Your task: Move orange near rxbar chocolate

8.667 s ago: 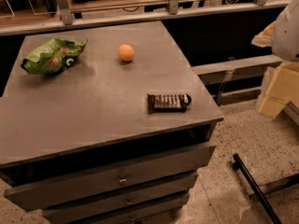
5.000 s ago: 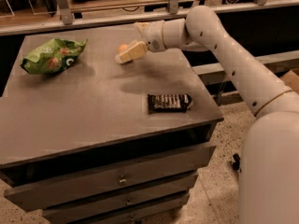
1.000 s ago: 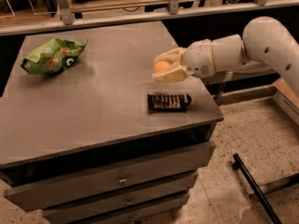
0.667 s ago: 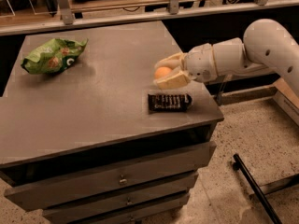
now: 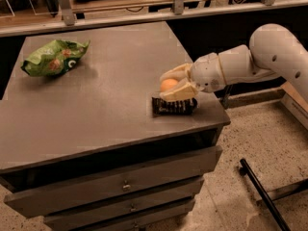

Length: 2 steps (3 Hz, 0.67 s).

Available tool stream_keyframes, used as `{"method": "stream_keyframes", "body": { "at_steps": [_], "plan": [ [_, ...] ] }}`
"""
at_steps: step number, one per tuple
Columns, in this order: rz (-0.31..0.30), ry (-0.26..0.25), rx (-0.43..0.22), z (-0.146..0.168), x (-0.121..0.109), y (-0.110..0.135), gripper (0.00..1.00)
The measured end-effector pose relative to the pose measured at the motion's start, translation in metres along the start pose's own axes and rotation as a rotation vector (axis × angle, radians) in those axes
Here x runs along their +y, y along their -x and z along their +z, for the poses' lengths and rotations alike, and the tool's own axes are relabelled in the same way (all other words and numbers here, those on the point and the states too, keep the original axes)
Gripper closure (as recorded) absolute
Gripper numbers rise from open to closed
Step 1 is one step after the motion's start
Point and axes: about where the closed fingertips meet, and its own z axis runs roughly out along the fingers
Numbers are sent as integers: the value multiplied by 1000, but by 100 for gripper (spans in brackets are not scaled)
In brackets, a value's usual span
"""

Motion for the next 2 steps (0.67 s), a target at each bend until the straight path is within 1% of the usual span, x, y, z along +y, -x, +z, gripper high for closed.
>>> {"method": "stream_keyframes", "body": {
  "at_steps": [1,2],
  "plan": [
    [1,7,1,3,2,0,10],
    [0,11,0,5,2,0,0]
  ]
}}
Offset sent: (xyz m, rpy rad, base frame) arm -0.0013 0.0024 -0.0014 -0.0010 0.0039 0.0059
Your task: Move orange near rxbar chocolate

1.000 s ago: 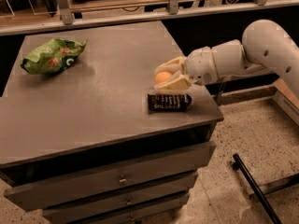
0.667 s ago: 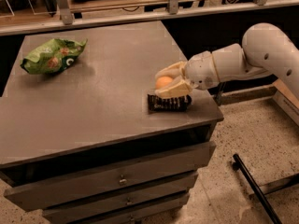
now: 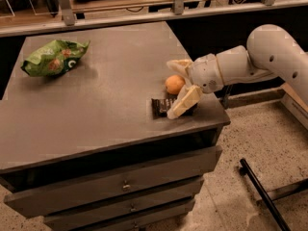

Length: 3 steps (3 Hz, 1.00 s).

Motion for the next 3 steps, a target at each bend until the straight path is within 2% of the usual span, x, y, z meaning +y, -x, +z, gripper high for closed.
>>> {"method": "stream_keyframes", "body": {
  "at_steps": [1,2,3],
  "plan": [
    [0,0,0,0,0,0,0],
    [-19,-20,-4,-13,-4,10,0],
    [-39,-75,-5,-40,-10,20,0]
  ]
}}
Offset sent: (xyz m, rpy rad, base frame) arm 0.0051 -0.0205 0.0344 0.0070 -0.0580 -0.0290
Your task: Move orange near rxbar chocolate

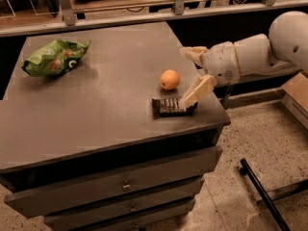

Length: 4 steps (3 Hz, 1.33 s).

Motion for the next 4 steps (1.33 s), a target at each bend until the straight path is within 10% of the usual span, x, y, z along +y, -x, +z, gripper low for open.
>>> {"method": "stream_keyframes", "body": {
  "at_steps": [2,4],
  "plan": [
    [5,-175,-147,-67,-7,-3,0],
    [9,-194,-175,-76,-5,-3,0]
  ]
}}
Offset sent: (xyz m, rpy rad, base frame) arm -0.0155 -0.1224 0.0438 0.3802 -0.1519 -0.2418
